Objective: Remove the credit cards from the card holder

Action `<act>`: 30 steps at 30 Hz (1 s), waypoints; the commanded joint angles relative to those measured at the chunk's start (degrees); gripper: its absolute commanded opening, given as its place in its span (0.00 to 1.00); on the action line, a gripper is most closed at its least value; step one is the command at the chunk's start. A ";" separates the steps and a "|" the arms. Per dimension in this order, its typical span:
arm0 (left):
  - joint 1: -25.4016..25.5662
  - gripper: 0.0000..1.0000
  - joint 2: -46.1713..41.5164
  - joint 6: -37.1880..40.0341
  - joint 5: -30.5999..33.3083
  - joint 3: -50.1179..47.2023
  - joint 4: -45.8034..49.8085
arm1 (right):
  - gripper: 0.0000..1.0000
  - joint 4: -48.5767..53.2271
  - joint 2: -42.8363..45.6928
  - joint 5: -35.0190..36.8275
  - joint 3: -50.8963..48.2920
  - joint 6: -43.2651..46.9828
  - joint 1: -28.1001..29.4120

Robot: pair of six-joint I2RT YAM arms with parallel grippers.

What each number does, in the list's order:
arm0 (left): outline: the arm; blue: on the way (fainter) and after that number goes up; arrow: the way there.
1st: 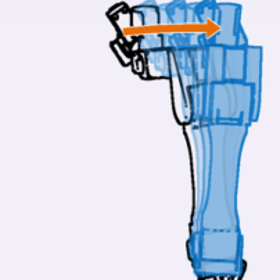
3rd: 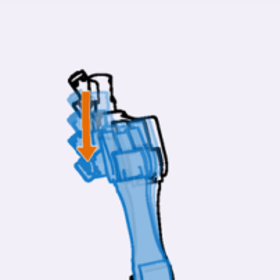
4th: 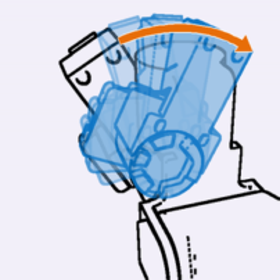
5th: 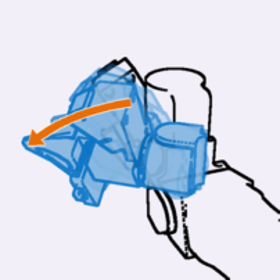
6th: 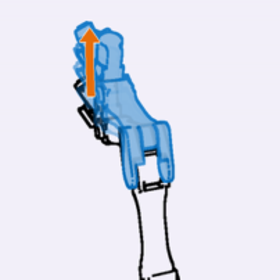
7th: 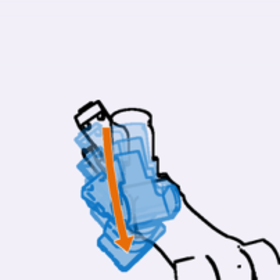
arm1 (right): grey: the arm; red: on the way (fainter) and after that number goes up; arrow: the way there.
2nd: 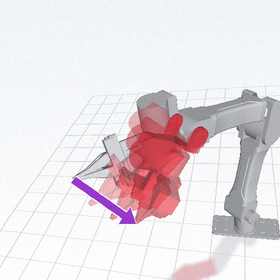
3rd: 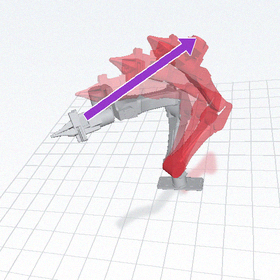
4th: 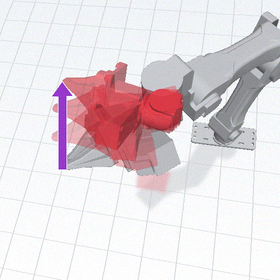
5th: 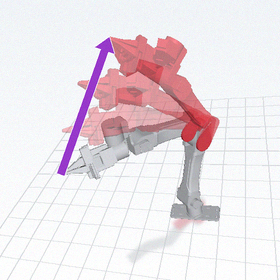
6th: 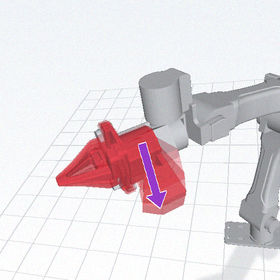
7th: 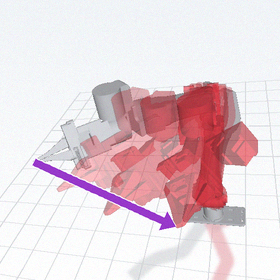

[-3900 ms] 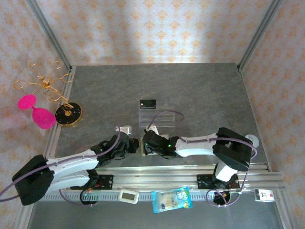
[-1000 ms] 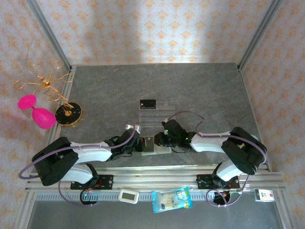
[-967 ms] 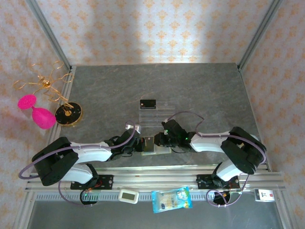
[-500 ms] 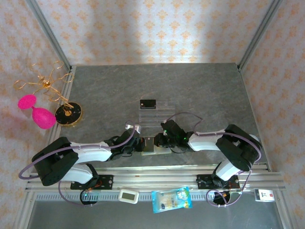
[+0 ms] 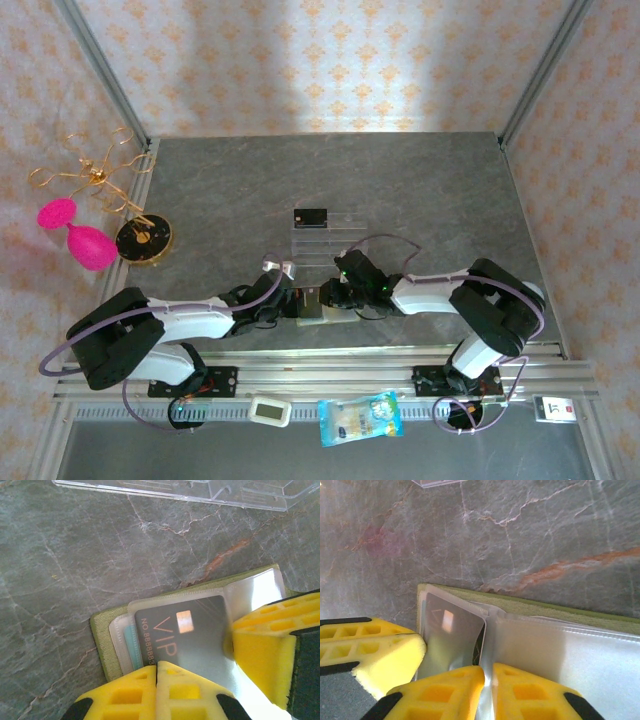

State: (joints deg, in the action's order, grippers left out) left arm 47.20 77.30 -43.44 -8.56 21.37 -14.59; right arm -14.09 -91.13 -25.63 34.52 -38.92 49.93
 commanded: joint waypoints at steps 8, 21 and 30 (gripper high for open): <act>0.42 0.01 -0.02 0.37 -1.64 -1.67 0.80 | 0.25 -0.47 -0.60 -1.20 0.57 1.64 1.75; 0.16 0.00 -0.75 -0.06 -1.20 -2.60 1.12 | 0.00 7.41 0.44 5.33 1.05 2.12 2.10; -0.97 0.00 -0.69 -0.35 -2.55 -3.91 -0.87 | 0.00 10.27 6.37 9.19 -2.81 1.19 1.05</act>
State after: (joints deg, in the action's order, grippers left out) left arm 46.59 76.44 -43.66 -10.00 19.18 -17.65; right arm -8.34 -86.30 -19.86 33.58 -37.52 51.31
